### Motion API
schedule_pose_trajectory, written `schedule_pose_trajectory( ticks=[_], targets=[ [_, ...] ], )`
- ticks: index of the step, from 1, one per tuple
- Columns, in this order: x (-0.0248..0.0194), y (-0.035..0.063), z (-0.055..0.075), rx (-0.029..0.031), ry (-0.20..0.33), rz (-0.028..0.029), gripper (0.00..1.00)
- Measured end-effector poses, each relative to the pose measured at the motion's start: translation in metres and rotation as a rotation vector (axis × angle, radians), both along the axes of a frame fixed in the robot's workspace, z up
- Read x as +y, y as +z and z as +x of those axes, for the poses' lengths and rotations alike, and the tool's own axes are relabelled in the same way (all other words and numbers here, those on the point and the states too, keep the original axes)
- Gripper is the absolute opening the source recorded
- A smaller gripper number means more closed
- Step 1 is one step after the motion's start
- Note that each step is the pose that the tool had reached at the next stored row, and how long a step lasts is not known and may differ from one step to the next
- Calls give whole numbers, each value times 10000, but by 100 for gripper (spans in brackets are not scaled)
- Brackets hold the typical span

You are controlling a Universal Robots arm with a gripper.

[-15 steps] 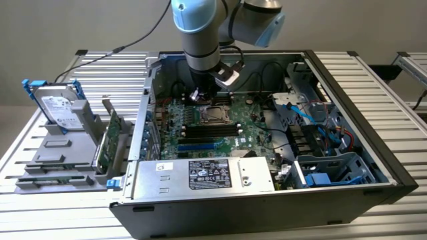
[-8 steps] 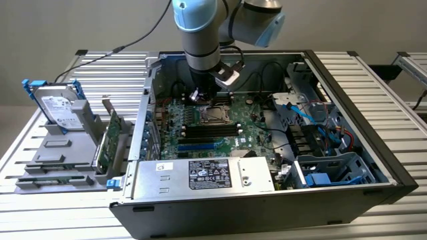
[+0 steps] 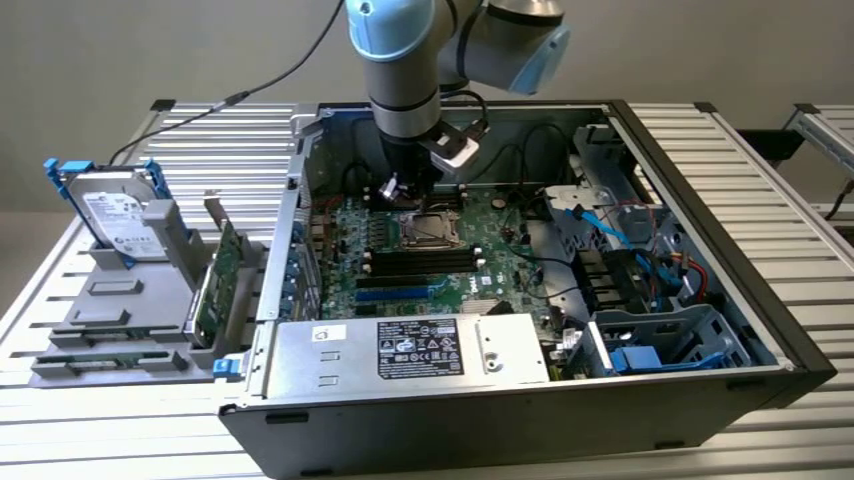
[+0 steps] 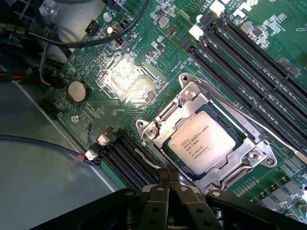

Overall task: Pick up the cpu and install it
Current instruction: 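Install the first cpu locking lever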

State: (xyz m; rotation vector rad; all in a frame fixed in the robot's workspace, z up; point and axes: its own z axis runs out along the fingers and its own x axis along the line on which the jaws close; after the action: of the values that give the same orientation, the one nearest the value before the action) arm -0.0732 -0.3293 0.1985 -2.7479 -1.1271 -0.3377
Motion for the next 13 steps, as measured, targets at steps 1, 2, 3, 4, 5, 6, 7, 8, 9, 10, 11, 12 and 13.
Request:
schedule_pose_trajectory(
  ticks=[1, 2, 3, 4, 5, 6, 7, 8, 9, 10, 11, 12, 13],
  targets=[
    [5, -1, -3, -2, 34, -2, 11],
    [8, -1, -9, -3, 93, -2, 11],
    [9, -1, -19, -4, 150, -3, 11],
    [9, -1, -33, -2, 192, -4, 11],
    [9, -1, -51, -1, 226, -7, 11],
    [8, 0, -74, 1, 254, -8, 11],
    [9, -1, -94, -1, 280, -7, 11],
    [9, 0, -113, 0, 311, -7, 11],
    [8, 0, -129, 0, 346, -9, 11],
    [8, 0, -142, 0, 388, -11, 11],
    [9, 0, -151, 1, 430, -11, 11],
    [11, -2, -156, -2, 463, -2, 11],
    [10, -3, -161, -6, 478, -7, 11]
  ],
)
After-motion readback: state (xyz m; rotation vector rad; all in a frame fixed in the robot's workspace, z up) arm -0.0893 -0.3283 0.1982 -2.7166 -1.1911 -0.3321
